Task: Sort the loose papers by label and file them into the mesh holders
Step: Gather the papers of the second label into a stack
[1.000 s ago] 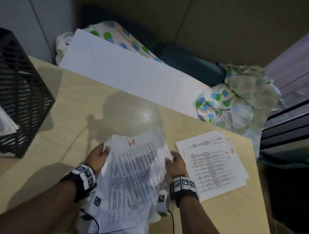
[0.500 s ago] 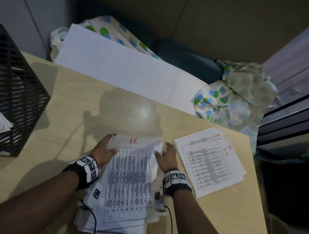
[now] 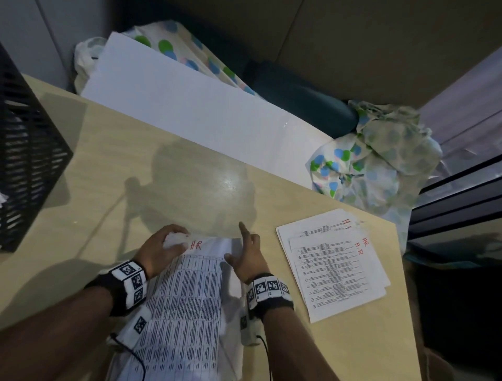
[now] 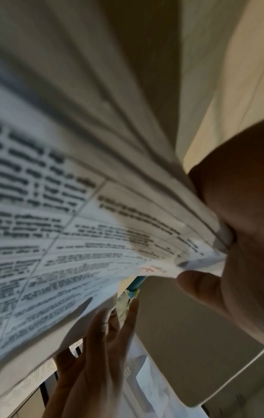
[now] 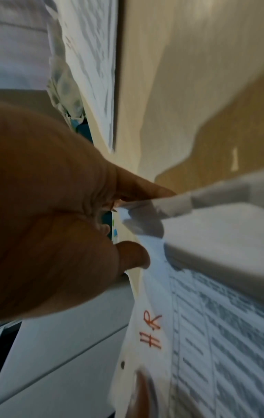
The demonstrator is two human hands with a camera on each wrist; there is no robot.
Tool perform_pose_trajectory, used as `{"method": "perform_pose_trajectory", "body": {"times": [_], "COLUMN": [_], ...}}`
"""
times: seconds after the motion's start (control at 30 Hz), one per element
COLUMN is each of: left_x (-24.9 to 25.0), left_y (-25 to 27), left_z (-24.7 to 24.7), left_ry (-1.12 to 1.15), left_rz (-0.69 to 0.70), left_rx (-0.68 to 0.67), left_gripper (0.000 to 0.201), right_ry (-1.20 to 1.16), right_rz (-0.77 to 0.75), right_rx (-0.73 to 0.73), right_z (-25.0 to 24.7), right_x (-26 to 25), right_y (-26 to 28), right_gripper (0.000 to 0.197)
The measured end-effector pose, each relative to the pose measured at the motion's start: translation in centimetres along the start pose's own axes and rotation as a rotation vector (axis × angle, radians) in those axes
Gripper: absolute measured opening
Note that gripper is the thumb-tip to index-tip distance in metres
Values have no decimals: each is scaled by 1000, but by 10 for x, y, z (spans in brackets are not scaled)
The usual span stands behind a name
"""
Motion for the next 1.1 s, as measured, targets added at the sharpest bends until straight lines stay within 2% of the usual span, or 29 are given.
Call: {"method": "perform_pose_trajectory", "body": {"times": [0.1,0.17,0.3,0.43,0.53,0.63,0.77,0.83,0.9,0.93,1.0,1.03,1.1], "left_x": [4,5,9,14,11,5,-8,-18,-32,-37,-48,-47,-46], "left_y": [0,0,0,4,5,6,7,6,9,12,18,22,26], "left_z": [0,1,4,6,4,1,-2,-6,-9,-10,-10,-10,-11], "left_ry": [-16,-32,-37,-21,17,4,-62,-52,-67,-78,-52,-54,-127], "left_rz": [14,19,28,54,42,44,11,-27,-41,-57,-86,-83,-17], "left_rx": [-17,-26,-35,-21,-16,11,48,4,-93,-154,-253,-278,-278], "left_gripper": [45,46,38,27,25,39,73,71,57,51,56,62,66], "right_ry": [76,114,116,201,230,198,85,-8,92,191,356,374,357], "right_rz": [82,100,116,92,119,115,-7,-48,23,130,378,452,445], "right_rx": [8,-32,-66,-85,-62,-38,-43,97,318,363,298,233,93], "right_z": [-7,-9,-5,-1,3,8,1,-16,-37,-47,-60,-63,-62], "right_x": [8,10,9,5,4,-1,-8,6,43,66,110,127,146], "right_y": [-8,-11,-11,-9,-6,-4,-5,-8,-13,-12,-4,2,14], "right_gripper": [79,71,71,51,50,52,48,42,48,54,64,66,64]}}
Point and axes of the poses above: each hand's wrist, its own y-axis away from the middle knuckle, its own z-axis out of the palm, x = y × z, the point moved 3 cm from there along -y, towards the middle knuckle, and after that the axes turned 10 degrees about x, right-handed, at the moved point
